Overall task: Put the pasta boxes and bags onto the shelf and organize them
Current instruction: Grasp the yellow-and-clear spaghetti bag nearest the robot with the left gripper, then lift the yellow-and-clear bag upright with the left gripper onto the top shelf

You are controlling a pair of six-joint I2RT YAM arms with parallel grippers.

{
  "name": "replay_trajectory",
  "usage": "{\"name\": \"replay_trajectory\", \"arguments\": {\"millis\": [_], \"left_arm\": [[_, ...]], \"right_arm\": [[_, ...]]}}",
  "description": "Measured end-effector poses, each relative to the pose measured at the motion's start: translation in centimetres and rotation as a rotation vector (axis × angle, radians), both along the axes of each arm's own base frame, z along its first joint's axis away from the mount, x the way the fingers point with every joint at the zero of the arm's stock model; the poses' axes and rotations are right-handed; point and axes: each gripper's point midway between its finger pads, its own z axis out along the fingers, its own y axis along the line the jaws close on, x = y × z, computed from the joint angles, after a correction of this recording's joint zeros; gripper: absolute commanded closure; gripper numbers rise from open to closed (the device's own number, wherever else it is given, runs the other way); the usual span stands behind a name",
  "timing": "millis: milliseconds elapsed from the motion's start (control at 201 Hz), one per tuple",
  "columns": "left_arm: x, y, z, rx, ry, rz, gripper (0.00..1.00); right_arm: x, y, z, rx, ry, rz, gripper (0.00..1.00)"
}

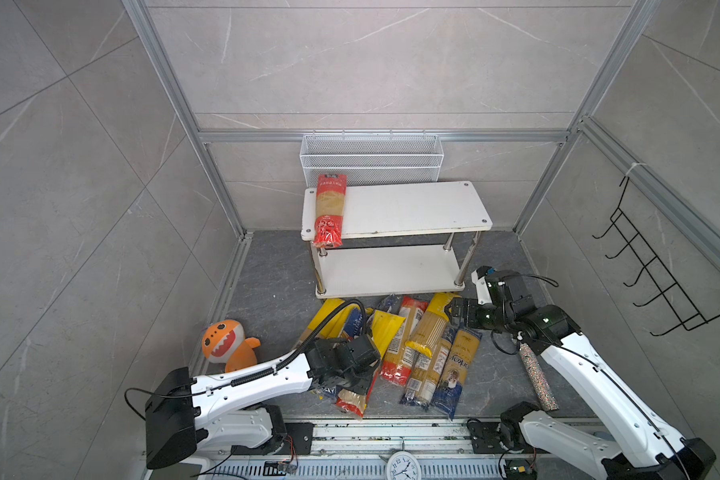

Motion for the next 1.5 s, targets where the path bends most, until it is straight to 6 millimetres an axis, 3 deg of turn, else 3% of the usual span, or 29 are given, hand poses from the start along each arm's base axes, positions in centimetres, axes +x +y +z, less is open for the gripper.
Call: {"name": "replay_trajectory", "arguments": {"millis": [189,309,567,1080,1284,1384,1498], "left_arm": [[0.7,-0.1,0.8,-0.014,-0.029,0.025,1.00],[0.8,-0.5,2.3,-0.048,-0.042,0.025,1.00],[1.1,-2.3,9.5,-0.177,-0.091,-0.005,1.00],[-1.3,-3.7,22.0,-0.241,-0.220,-0.195,1.00],[1.7,-5.0,28.2,-0.248,-0.404,-0.161,1.00],[4.2,-5.5,30.9,-0.256,-0.482,-0.109,1.00],[8.2,-5.2,32.8,-0.228,-0.545,-0.021,1.00]], "right_arm": [[0.0,0.0,0.0,0.001,-0.002,0.000,0.00],[0.0,0.0,0.0,-0.001,-0.003,0.003,0.00],[0.2,0.1,0.7,0.004,-0.018,0.003,0.00],[0.2,0.1,1.6,0.011,-0.045,0.009,0.00],[0.1,0.0,2.7,0.025,-0.078,0.008,0.00],[-0.1,0.0,3.2,0.029,-0.090,0.008,0.00],[-0.2,-0.1,3.7,0.035,-0.103,0.009,0.00]]}}
